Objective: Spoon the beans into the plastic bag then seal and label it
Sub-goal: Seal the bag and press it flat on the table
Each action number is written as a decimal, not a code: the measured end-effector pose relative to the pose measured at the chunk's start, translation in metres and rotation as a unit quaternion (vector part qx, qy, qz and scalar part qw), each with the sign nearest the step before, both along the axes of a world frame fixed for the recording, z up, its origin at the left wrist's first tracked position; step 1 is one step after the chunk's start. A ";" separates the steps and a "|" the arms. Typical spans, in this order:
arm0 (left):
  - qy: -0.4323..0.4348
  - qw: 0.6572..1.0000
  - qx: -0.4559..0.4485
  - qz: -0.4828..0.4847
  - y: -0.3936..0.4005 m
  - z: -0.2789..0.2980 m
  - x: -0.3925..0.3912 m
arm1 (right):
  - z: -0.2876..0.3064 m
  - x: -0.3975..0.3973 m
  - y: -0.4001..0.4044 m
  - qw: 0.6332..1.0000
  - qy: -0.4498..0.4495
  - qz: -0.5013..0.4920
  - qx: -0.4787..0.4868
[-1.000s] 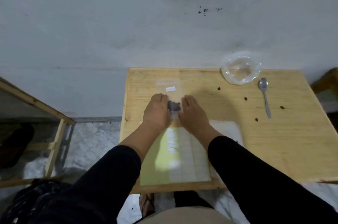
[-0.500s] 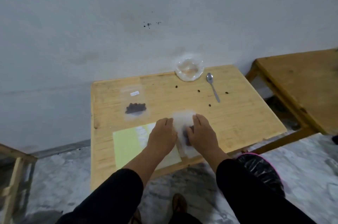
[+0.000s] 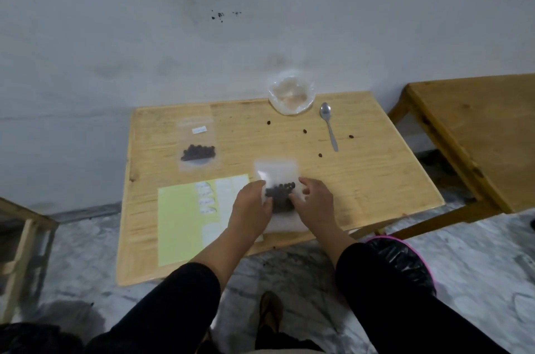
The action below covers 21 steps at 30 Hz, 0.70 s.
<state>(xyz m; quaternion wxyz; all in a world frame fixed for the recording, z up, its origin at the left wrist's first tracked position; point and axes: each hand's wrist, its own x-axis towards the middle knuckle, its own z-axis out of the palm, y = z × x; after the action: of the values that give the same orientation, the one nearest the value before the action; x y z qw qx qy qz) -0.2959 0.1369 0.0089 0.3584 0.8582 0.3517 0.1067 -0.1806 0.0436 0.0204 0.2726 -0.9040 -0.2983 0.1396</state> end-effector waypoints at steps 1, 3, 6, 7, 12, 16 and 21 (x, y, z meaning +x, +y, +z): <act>-0.014 1.000 -0.007 0.014 0.001 0.001 0.000 | 0.003 0.001 0.002 1.000 0.005 -0.013 0.017; -0.037 0.997 -0.036 0.051 0.006 0.005 -0.001 | 0.009 0.002 0.007 0.999 0.027 -0.024 0.035; -0.074 0.990 -0.079 0.095 0.018 0.015 -0.009 | 0.019 0.000 0.020 0.995 0.075 -0.014 0.069; -0.090 0.986 -0.091 0.107 0.023 0.019 -0.015 | 0.021 -0.004 0.026 0.993 0.085 -0.001 0.077; -0.145 0.954 -0.208 0.162 0.053 0.024 -0.061 | 0.023 -0.039 0.056 0.985 0.149 0.053 0.073; -0.125 0.955 -0.225 0.146 0.073 0.012 -0.105 | 0.011 -0.079 0.077 0.970 0.205 0.119 0.048; -0.100 0.949 -0.231 0.188 0.092 -0.006 -0.152 | -0.019 -0.113 0.088 0.989 0.129 0.067 -0.014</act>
<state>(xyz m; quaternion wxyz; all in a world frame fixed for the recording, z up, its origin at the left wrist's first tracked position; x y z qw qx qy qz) -0.4479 0.2286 0.0030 0.5532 0.6553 0.4842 0.1734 -0.2932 0.1315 0.0017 0.2862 -0.8599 -0.3189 0.2773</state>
